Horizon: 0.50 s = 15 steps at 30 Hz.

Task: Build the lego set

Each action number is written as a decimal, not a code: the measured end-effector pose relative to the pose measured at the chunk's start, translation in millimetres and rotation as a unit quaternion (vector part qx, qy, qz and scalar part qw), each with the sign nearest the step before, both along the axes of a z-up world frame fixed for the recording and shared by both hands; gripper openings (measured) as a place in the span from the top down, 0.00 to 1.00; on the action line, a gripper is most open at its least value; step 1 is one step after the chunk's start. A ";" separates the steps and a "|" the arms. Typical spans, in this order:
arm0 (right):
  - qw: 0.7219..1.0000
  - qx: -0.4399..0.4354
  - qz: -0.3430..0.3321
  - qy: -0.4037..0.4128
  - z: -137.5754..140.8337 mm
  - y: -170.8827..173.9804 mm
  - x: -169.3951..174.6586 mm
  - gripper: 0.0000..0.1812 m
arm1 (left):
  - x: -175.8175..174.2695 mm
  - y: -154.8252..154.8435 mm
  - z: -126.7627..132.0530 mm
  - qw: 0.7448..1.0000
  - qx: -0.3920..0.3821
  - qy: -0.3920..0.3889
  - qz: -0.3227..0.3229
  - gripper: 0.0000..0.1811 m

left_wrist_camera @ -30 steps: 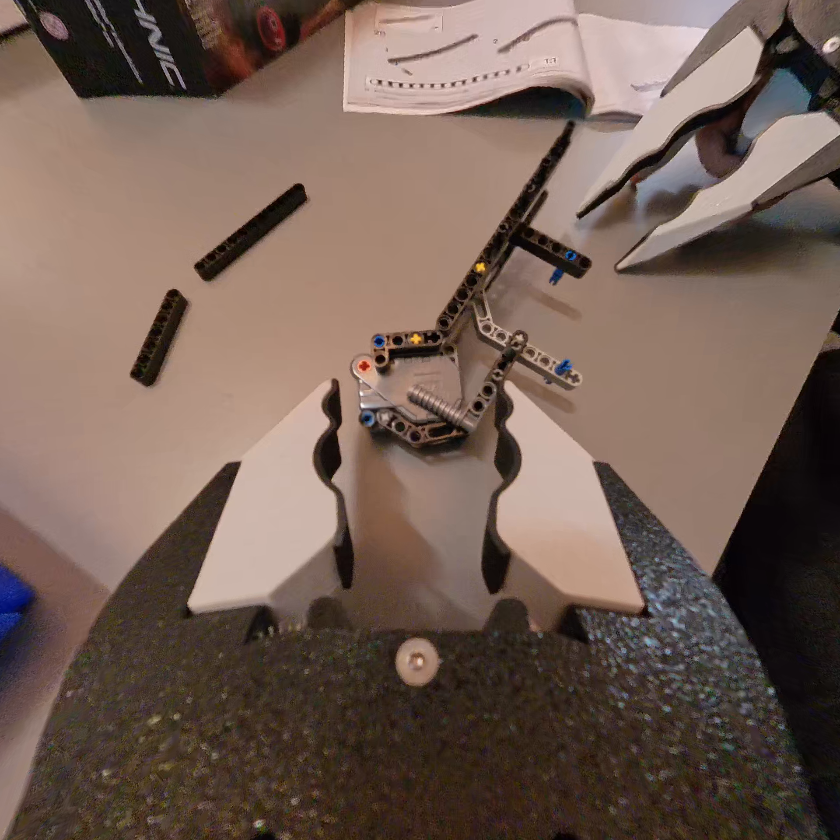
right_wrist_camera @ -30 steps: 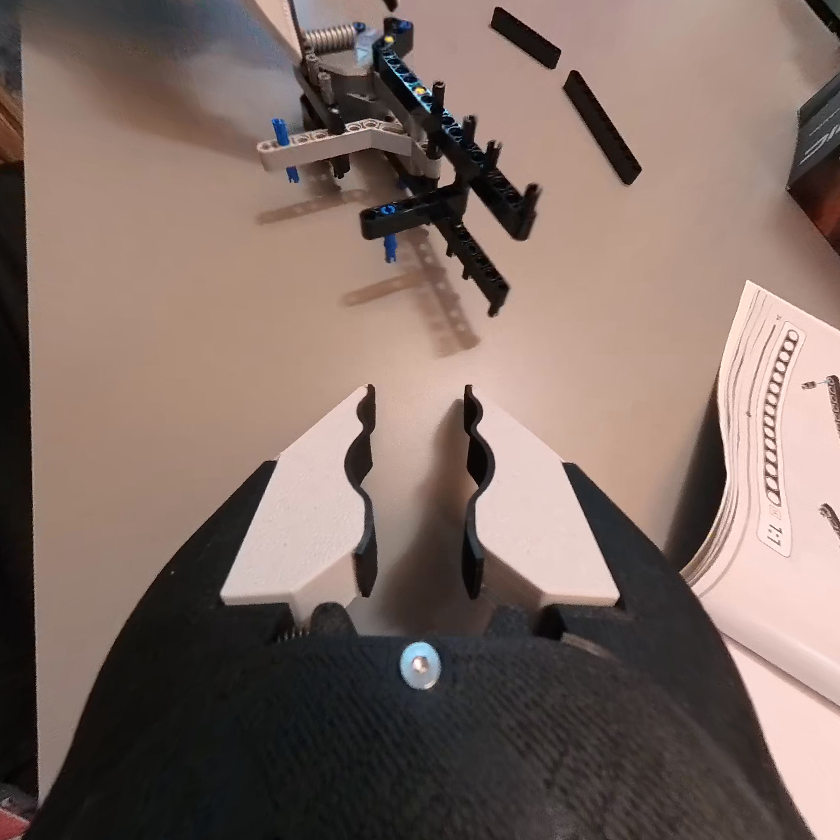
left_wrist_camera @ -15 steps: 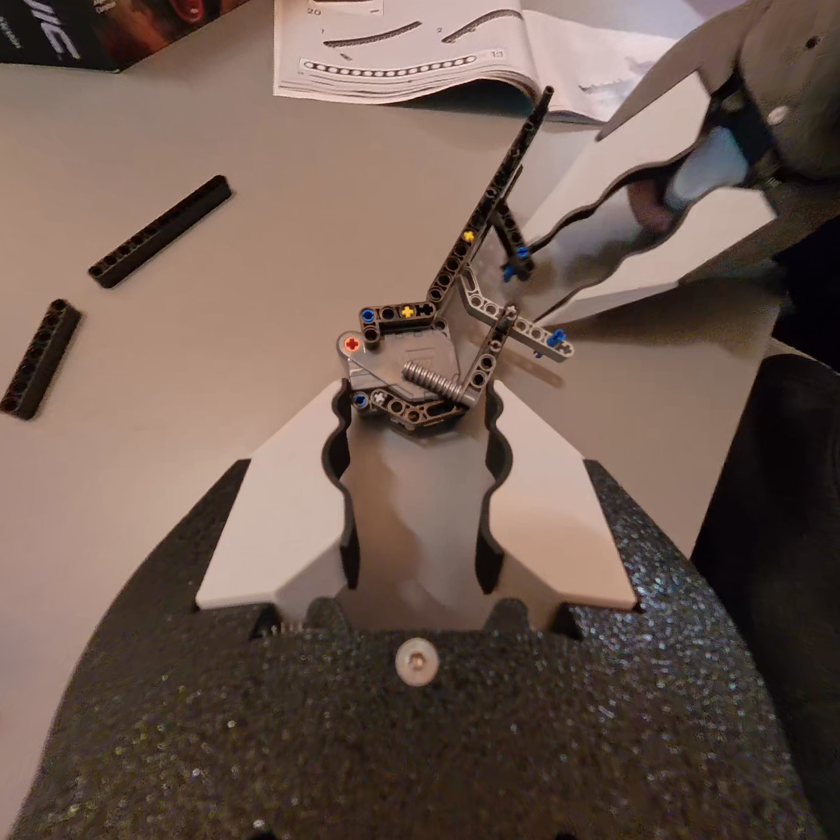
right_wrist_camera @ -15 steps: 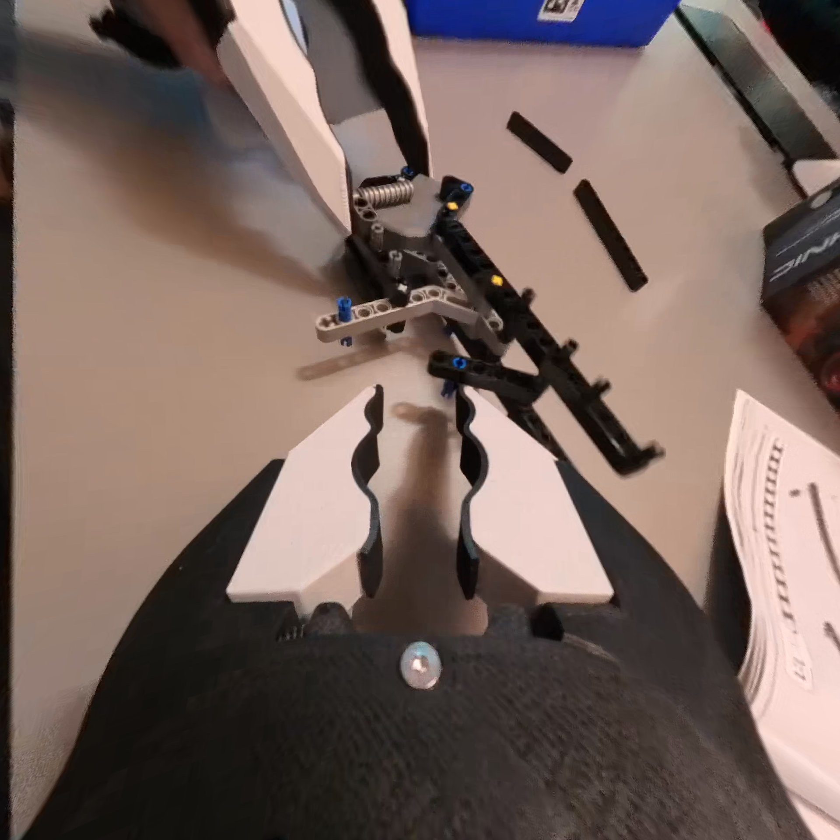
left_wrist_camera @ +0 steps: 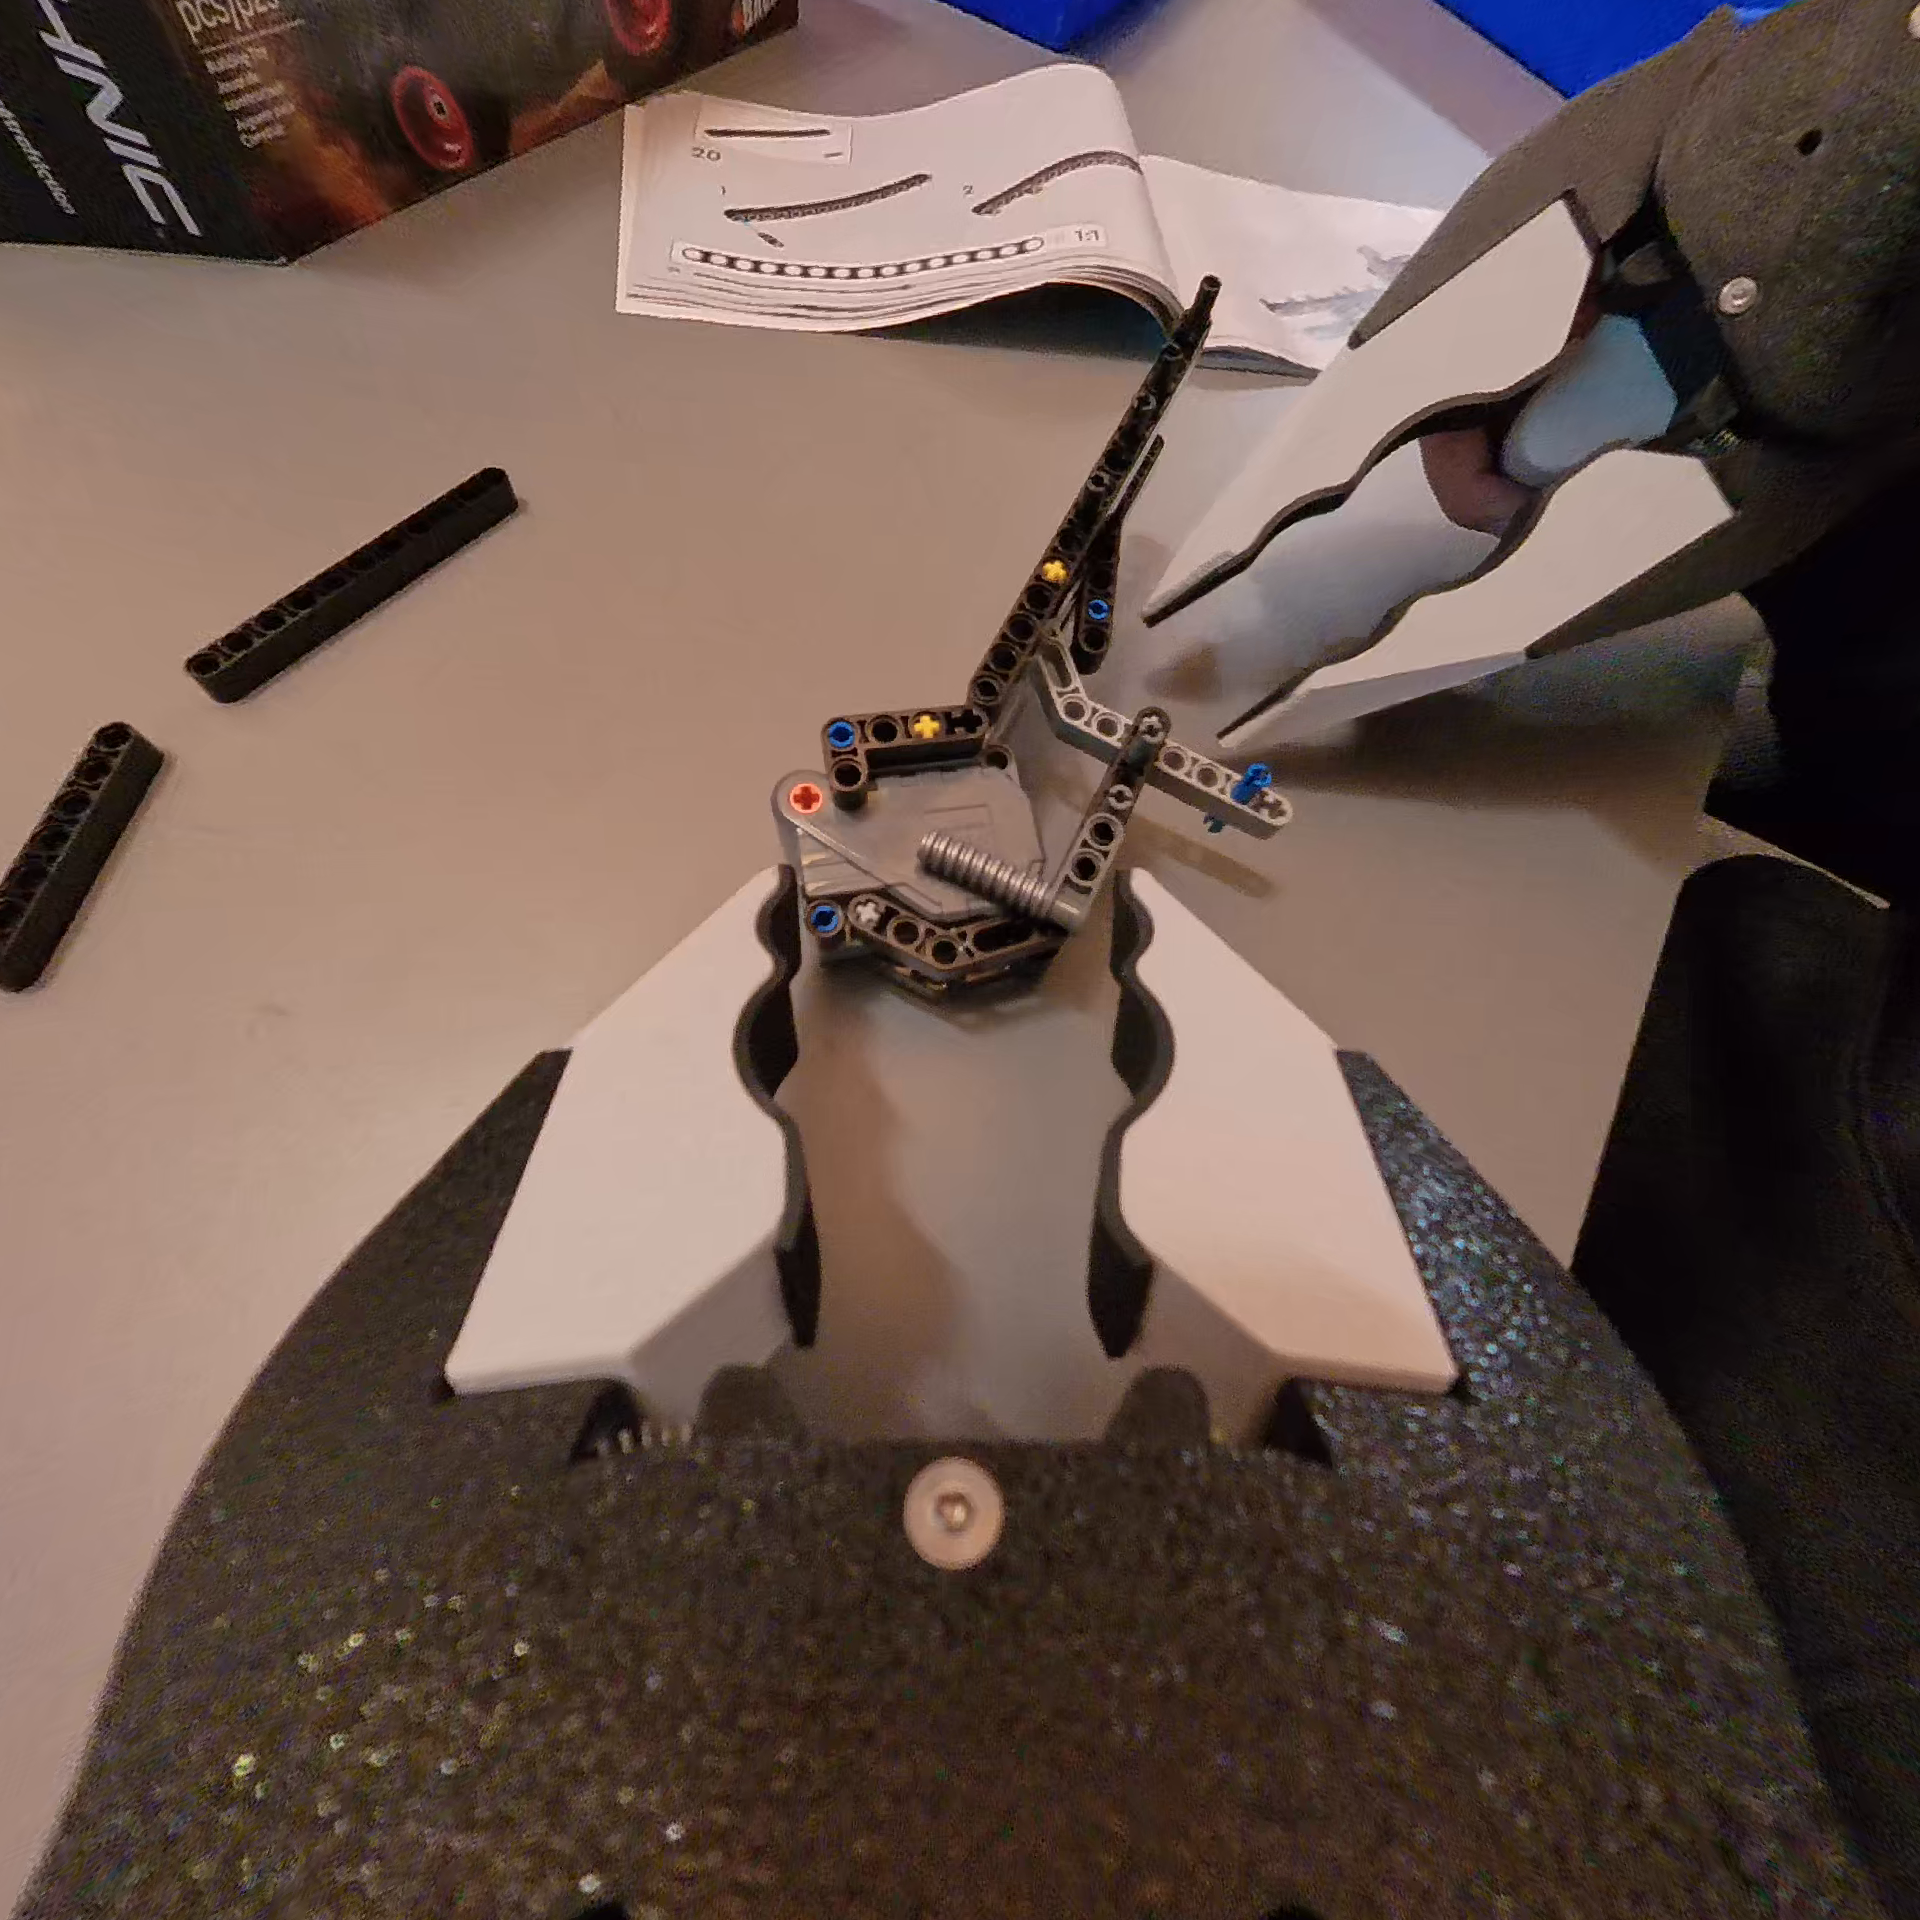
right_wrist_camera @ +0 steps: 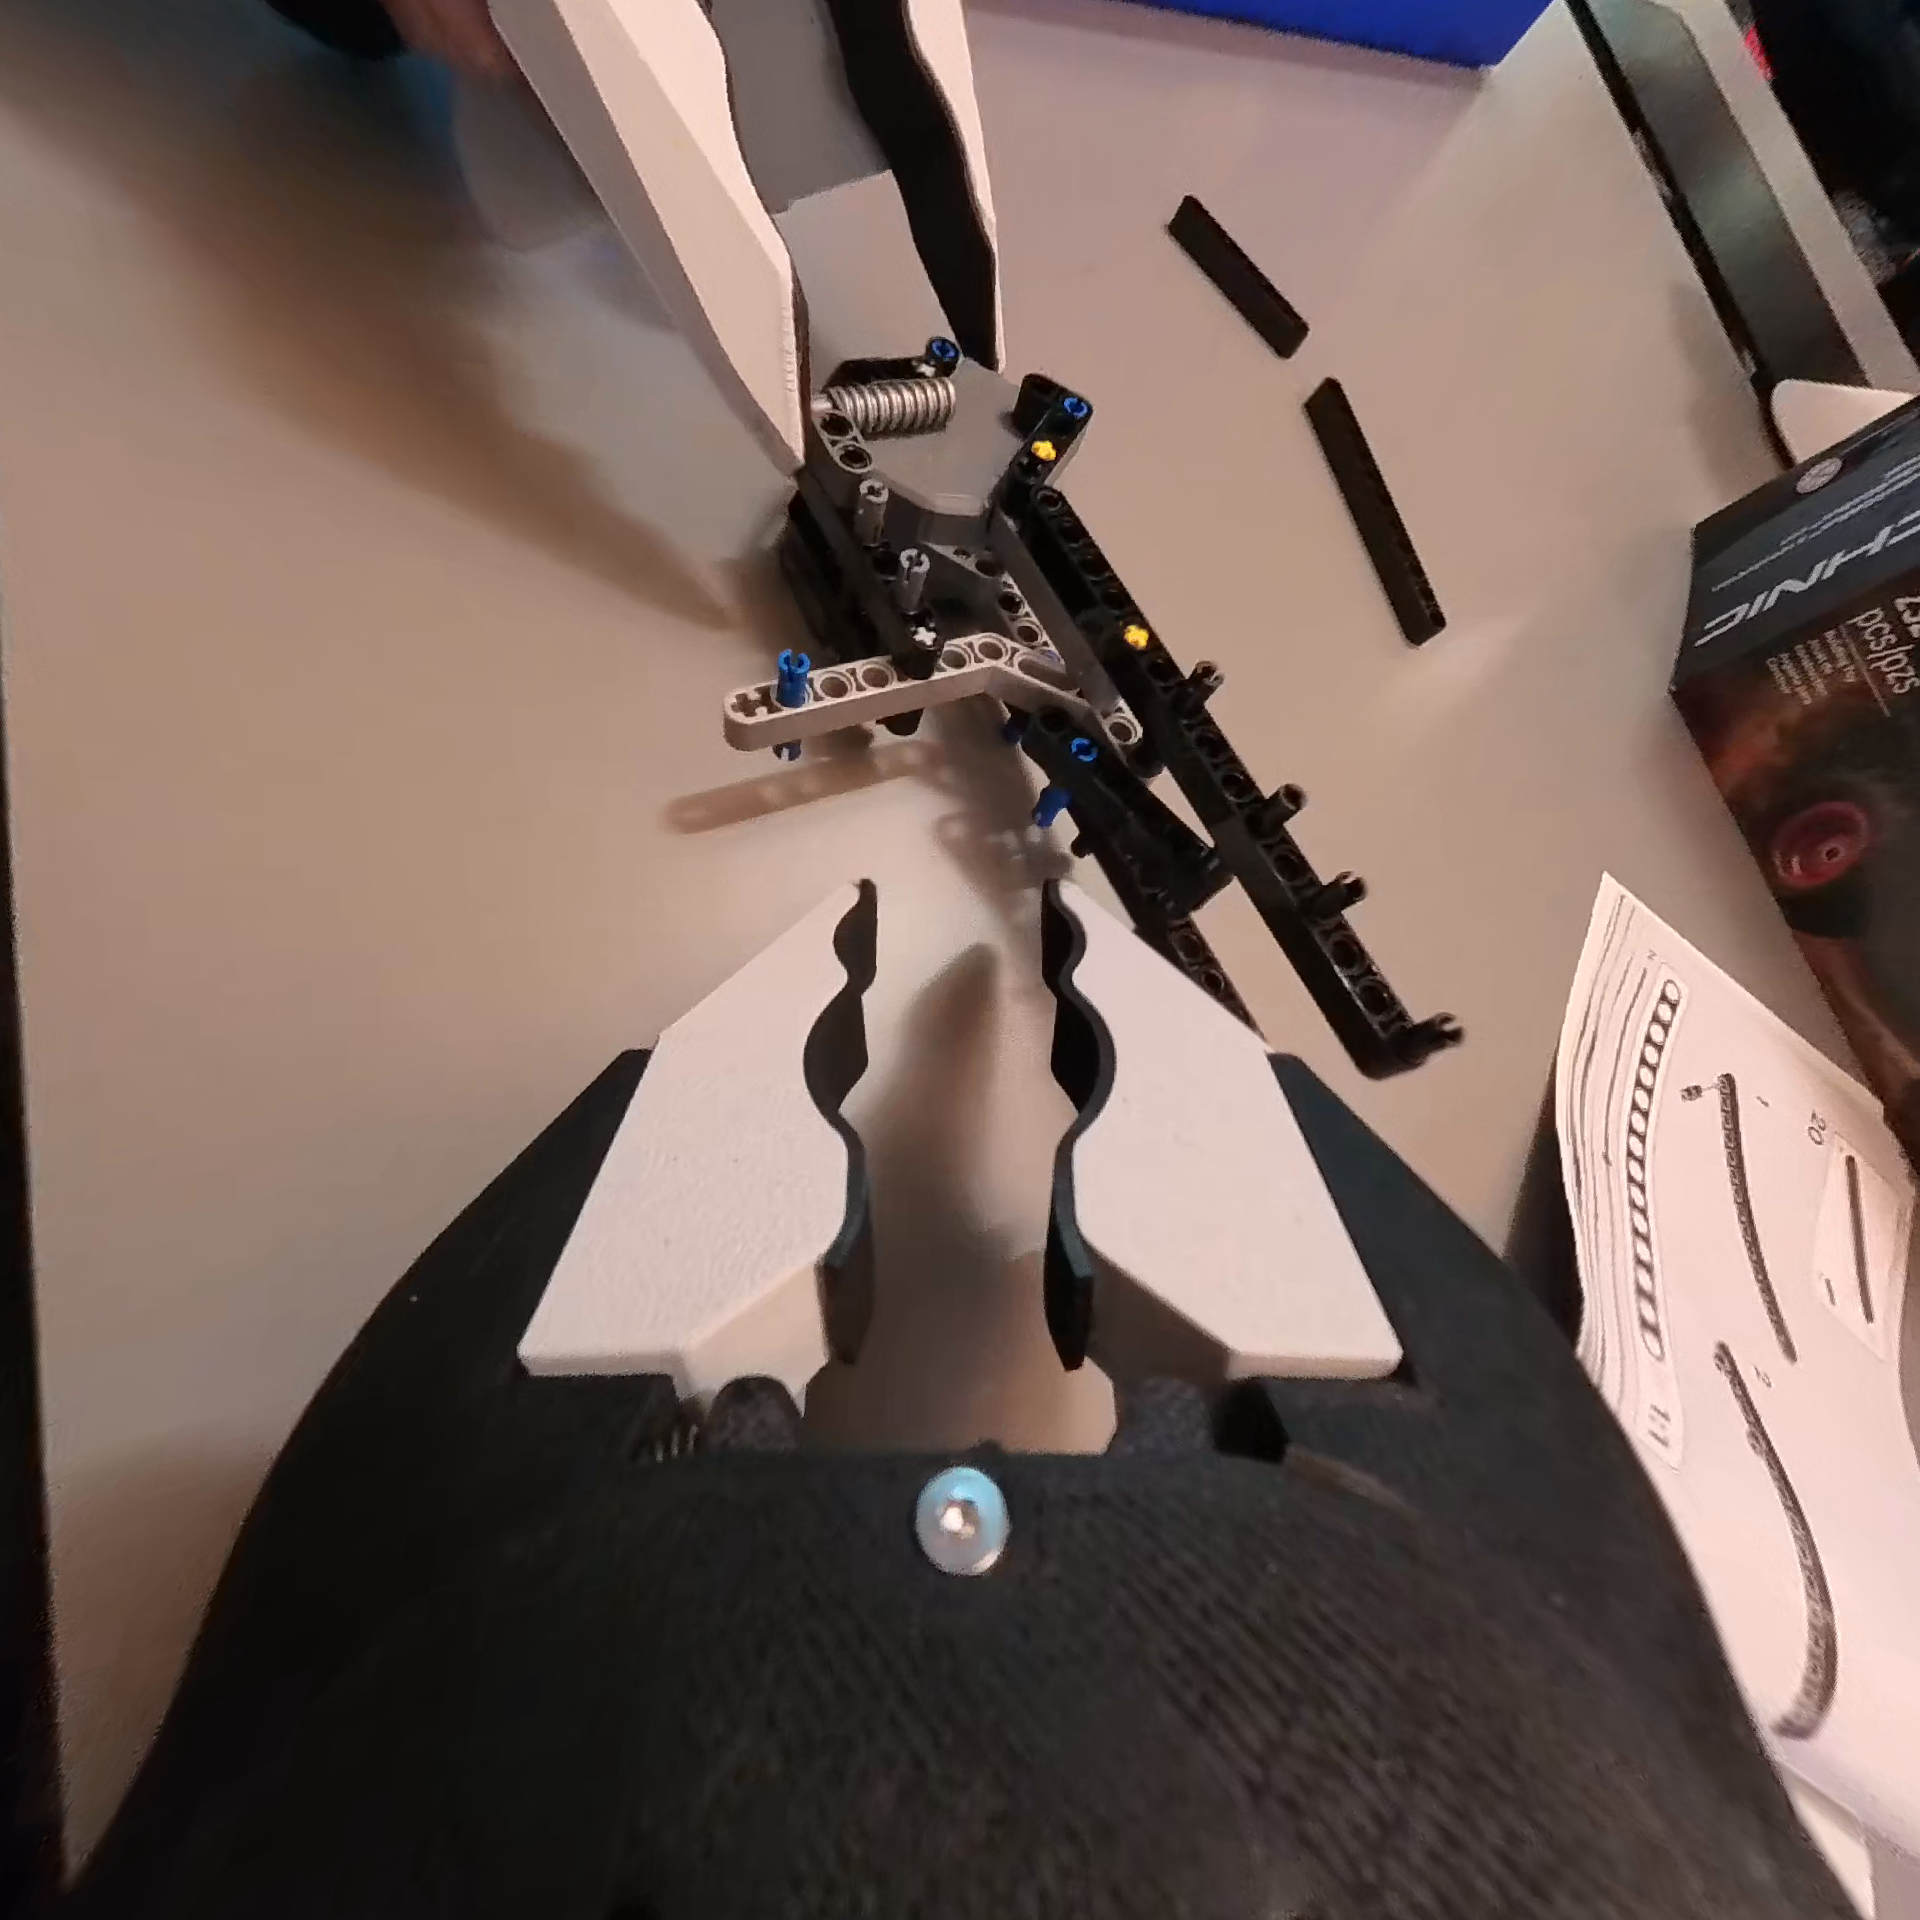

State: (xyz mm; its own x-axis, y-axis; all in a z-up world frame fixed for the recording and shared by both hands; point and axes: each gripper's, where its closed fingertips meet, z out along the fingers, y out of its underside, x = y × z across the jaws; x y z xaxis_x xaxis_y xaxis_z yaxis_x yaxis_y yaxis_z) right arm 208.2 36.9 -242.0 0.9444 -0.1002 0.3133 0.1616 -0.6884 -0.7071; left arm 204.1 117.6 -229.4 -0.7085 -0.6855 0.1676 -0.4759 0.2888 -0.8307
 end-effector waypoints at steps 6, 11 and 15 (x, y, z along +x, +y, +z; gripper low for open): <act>1.000 0.004 0.005 -0.016 7.3 2.1 -2.5 0.84 | 0.5 3.5 4.8 1.000 0.006 -0.014 0.002 0.69; 1.000 -0.005 -0.007 -0.016 5.1 -11.8 5.5 0.85 | -3.2 4.0 0.1 0.999 0.031 -0.015 -0.004 0.70; 1.000 -0.002 -0.018 -0.007 8.2 -24.6 11.1 0.85 | -3.1 4.7 -3.7 0.999 0.041 -0.004 -0.001 0.71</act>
State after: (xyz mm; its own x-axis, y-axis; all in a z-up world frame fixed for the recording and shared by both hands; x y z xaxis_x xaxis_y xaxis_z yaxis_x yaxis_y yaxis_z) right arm 219.3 12.4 -233.7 0.9354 -0.1323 0.3278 0.1476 -0.6963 -0.7024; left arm 201.0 122.4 -233.1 -0.7115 -0.6948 0.1054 -0.4683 0.3570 -0.8082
